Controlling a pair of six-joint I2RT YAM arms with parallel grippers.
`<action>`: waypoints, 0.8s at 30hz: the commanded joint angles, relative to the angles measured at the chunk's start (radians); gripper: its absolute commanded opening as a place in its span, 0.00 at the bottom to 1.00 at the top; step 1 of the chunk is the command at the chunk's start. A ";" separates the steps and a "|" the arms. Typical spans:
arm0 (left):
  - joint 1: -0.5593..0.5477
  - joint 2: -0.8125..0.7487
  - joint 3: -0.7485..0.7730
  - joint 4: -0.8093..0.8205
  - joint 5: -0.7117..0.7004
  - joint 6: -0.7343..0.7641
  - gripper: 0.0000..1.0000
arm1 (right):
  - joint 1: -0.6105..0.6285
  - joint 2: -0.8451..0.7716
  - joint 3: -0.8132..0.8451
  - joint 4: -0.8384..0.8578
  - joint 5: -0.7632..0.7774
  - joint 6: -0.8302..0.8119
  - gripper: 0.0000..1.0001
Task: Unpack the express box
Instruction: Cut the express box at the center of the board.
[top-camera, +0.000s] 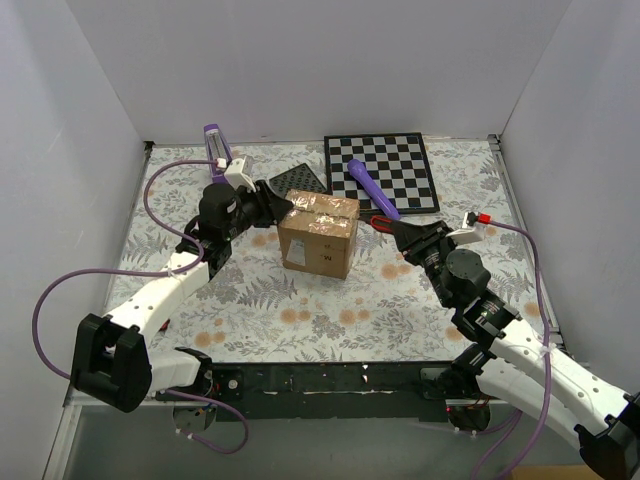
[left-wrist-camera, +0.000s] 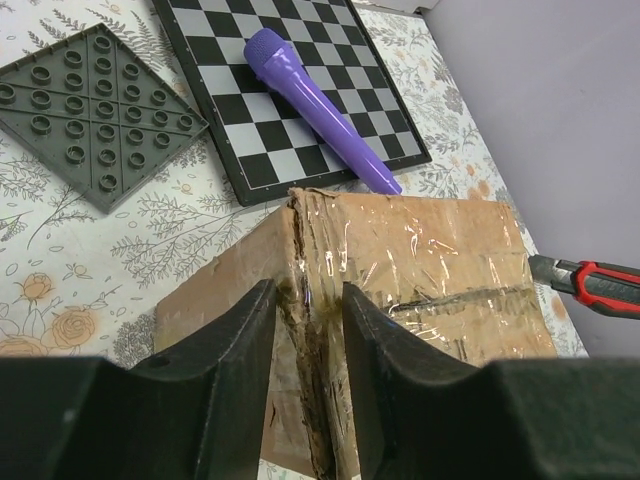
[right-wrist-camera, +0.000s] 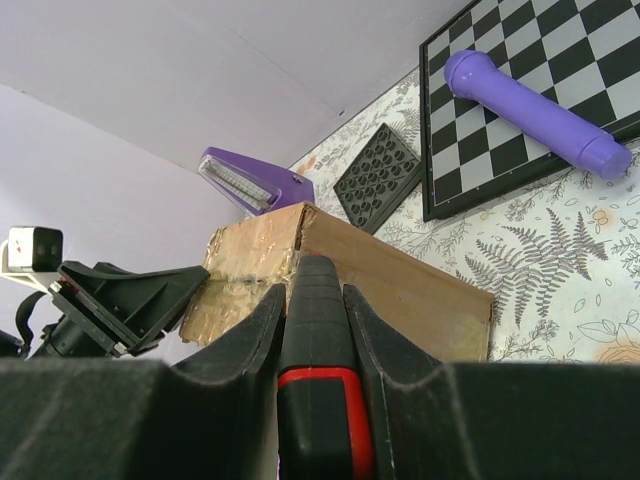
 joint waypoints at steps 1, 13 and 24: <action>0.000 -0.019 -0.021 0.044 0.029 -0.008 0.29 | 0.006 -0.003 0.006 0.088 -0.001 -0.009 0.01; 0.002 -0.031 -0.075 0.082 0.032 -0.037 0.01 | 0.006 -0.007 -0.003 0.102 0.007 -0.006 0.01; 0.002 -0.103 -0.101 0.045 -0.029 -0.080 0.00 | 0.006 -0.030 -0.015 0.131 0.013 0.004 0.01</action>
